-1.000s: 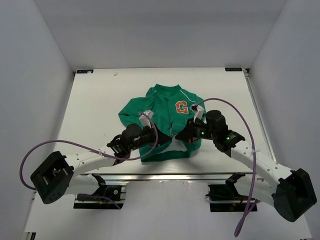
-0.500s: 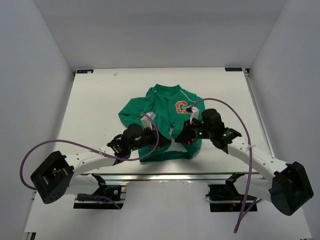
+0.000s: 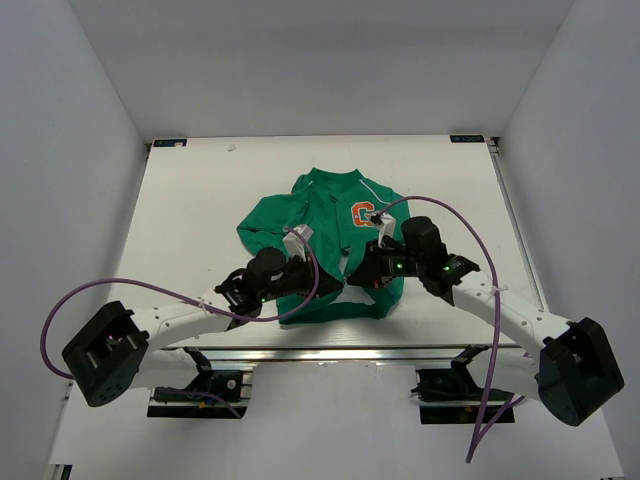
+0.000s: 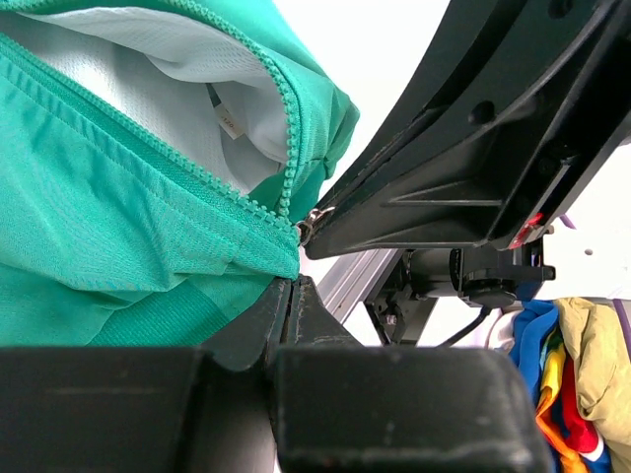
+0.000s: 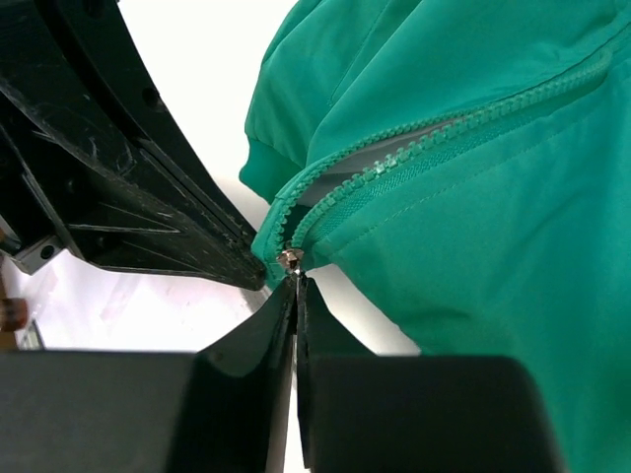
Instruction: Zip up the jacket
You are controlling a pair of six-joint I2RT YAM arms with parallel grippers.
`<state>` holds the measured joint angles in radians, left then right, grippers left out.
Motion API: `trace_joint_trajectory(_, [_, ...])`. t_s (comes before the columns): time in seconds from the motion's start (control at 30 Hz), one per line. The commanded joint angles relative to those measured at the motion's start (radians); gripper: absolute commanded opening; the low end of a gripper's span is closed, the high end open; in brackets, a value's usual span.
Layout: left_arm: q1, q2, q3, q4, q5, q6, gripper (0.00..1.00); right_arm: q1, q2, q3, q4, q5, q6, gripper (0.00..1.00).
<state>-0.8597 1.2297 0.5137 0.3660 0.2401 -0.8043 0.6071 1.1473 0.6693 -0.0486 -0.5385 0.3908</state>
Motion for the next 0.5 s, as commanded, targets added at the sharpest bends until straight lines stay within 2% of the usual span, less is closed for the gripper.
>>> trace_joint_trajectory(0.0, [-0.004,-0.006,0.039,0.021,0.021,0.004,0.0,0.0,-0.006,0.012,0.038,-0.011,0.005,0.01])
trace_joint_trajectory(0.13, [-0.004,-0.004,0.049,-0.004,0.019,0.004,0.0,0.0,-0.018,0.021,0.02,0.023,-0.013,0.0])
trace_joint_trajectory(0.23, [-0.004,-0.003,0.069,-0.062,0.022,0.016,0.0,0.002,-0.026,0.065,-0.072,0.103,-0.066,0.0])
trace_joint_trajectory(0.37, [-0.004,0.016,0.12,-0.241,0.018,0.047,0.0,0.016,-0.076,0.081,-0.085,0.193,-0.115,0.0])
trace_joint_trajectory(0.47, [-0.004,0.03,0.128,-0.309,0.025,0.053,0.0,0.019,-0.092,0.107,-0.1,0.238,-0.139,0.0])
